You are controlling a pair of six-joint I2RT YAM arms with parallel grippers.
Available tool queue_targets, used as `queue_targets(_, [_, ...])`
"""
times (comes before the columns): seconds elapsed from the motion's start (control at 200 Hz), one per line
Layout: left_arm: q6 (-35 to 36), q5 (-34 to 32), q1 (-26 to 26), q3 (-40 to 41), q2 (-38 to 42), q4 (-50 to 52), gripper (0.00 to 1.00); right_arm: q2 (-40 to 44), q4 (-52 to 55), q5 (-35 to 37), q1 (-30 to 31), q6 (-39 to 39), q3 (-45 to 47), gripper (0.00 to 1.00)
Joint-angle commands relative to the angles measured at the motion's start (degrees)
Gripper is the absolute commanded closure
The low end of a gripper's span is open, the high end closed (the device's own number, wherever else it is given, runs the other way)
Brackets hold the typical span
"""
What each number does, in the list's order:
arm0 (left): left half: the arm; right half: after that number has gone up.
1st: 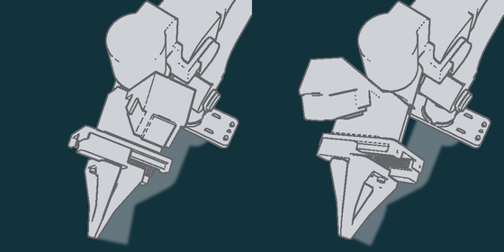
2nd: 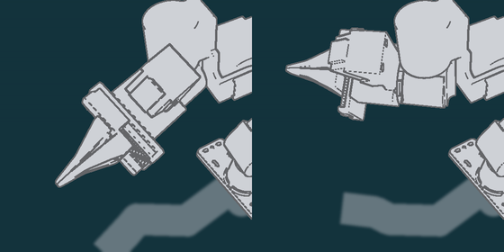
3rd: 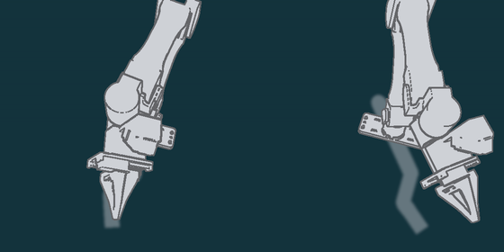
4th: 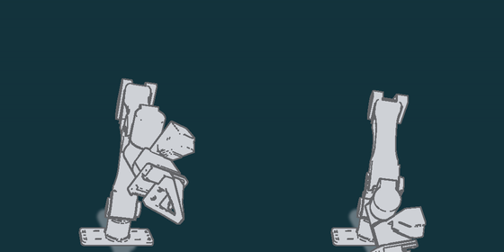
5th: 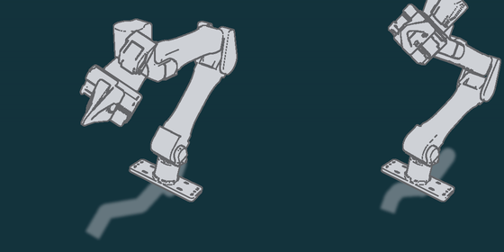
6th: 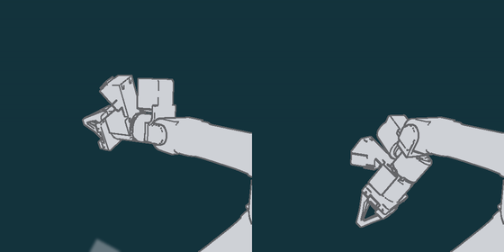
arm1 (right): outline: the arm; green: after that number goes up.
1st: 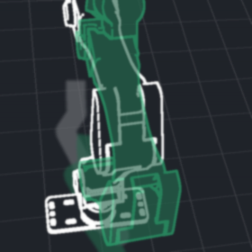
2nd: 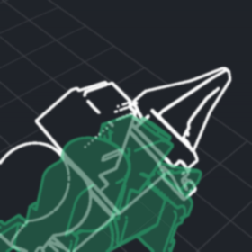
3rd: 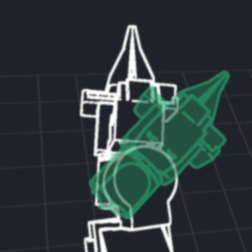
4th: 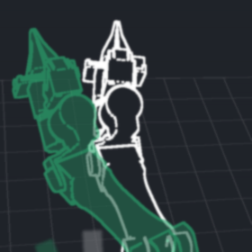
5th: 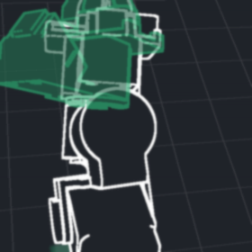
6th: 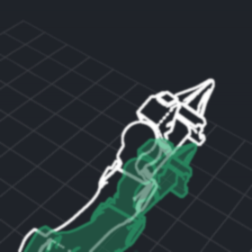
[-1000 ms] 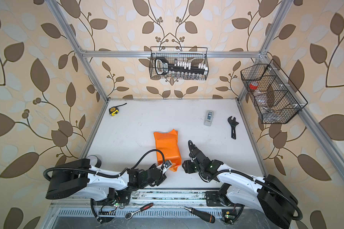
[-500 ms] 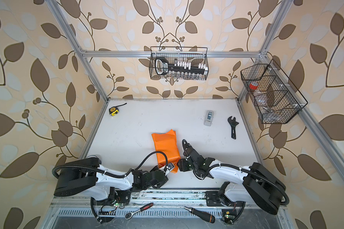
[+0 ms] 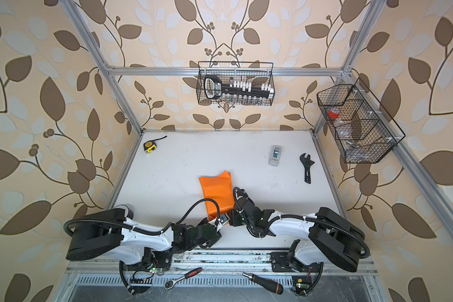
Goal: Wrap a gift box in wrapping paper
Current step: Fifth fold the wrapping paper around the gift box.
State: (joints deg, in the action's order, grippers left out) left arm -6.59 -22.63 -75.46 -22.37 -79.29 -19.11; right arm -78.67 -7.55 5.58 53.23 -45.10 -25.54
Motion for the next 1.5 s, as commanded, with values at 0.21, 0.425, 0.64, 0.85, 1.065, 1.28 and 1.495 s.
queue_targets(0.21, [-0.3,-3.9,0.0,-0.9,6.7,0.4,1.00,-1.5,1.1,0.0,0.6,-1.8,-1.9,0.39])
queue_targets(0.425, [-1.9,-5.4,0.7,-0.7,6.2,1.4,1.00,2.3,4.2,-0.5,0.5,-0.8,-2.5,0.37])
queue_targets(0.64, [-3.9,-6.6,1.4,0.9,7.1,1.6,1.00,13.6,11.8,-1.0,-2.5,3.0,-1.1,0.36])
queue_targets(0.85, [-4.9,-7.5,2.1,1.2,8.3,2.0,1.00,19.3,14.2,-5.6,-7.4,10.4,-1.5,0.36])
queue_targets(1.065, [-4.9,-7.2,2.9,1.0,8.4,2.7,1.00,16.7,12.9,-6.9,-5.5,14.7,-0.2,0.51])
queue_targets(1.28, [-4.9,-6.7,3.5,0.8,8.4,2.9,1.00,14.7,13.4,9.0,2.8,16.4,-0.1,0.35])
queue_targets(1.495, [-4.7,-6.3,4.2,0.9,9.1,3.4,1.00,19.0,7.4,14.2,6.0,26.7,2.8,0.31])
